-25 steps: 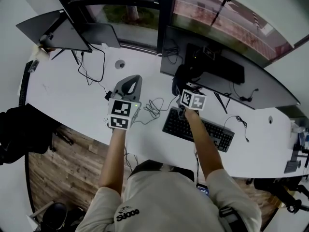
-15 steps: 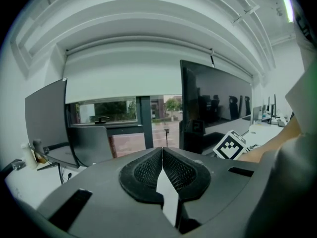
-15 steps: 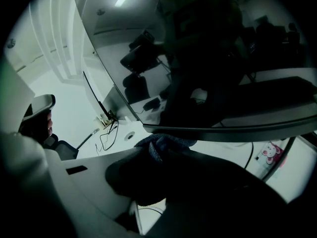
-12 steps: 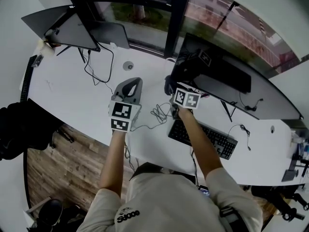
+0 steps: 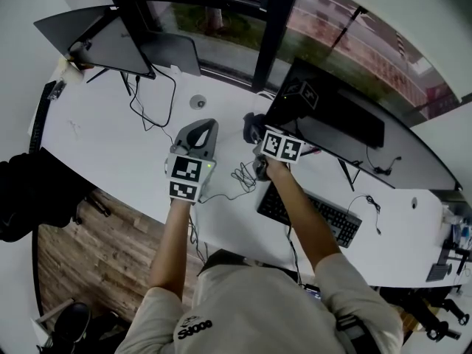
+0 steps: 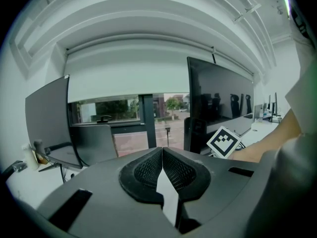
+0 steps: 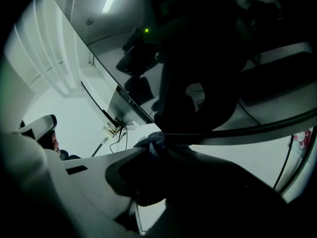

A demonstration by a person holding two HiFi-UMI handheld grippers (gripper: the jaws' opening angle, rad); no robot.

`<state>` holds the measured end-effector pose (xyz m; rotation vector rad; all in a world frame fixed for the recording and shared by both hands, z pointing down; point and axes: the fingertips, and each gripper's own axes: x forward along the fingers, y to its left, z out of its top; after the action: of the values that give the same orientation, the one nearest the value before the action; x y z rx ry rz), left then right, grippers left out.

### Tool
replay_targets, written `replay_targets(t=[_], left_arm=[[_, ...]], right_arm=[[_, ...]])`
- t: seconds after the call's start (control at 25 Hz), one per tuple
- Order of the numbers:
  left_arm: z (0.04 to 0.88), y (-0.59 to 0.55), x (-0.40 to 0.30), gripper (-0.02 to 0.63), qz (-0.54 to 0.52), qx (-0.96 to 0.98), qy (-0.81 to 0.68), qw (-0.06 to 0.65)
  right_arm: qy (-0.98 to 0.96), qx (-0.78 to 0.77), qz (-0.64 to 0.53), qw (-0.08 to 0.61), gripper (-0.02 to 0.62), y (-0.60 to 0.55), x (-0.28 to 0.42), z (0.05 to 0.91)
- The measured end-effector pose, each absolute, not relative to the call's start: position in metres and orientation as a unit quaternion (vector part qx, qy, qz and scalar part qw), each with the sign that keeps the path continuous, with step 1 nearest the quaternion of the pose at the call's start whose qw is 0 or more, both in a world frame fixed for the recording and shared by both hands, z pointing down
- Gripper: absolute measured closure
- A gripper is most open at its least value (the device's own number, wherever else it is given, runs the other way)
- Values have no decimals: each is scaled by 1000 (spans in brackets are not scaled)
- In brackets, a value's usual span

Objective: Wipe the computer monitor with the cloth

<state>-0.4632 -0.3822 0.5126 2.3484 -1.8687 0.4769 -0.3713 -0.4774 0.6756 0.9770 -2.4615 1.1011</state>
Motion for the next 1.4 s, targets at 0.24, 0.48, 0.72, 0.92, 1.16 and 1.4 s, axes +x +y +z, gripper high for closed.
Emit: replay_targets(t=[0.24, 0.48, 0.72, 0.92, 1.16, 1.4], left_arm=[[511, -381, -459, 588, 158, 772, -613, 50], [505, -375, -453, 588, 152, 774, -613, 47], [491, -371, -453, 588, 146, 772, -618, 35], [464, -372, -439, 588, 128, 780, -613, 11], [438, -359, -433, 588, 122, 773, -622, -7], [410, -335, -426, 588, 120, 758, -640, -23]], right_arm=[[-845, 333, 407, 95, 518, -478, -377, 655], [-835, 357, 415, 49, 518, -480, -372, 624], [-849, 369, 376, 42, 518, -472, -367, 584], [-863, 377, 333, 51, 518, -468, -361, 548], [-874, 365, 322, 20, 518, -460, -358, 493], [-888, 350, 298, -4, 518, -454, -352, 440]])
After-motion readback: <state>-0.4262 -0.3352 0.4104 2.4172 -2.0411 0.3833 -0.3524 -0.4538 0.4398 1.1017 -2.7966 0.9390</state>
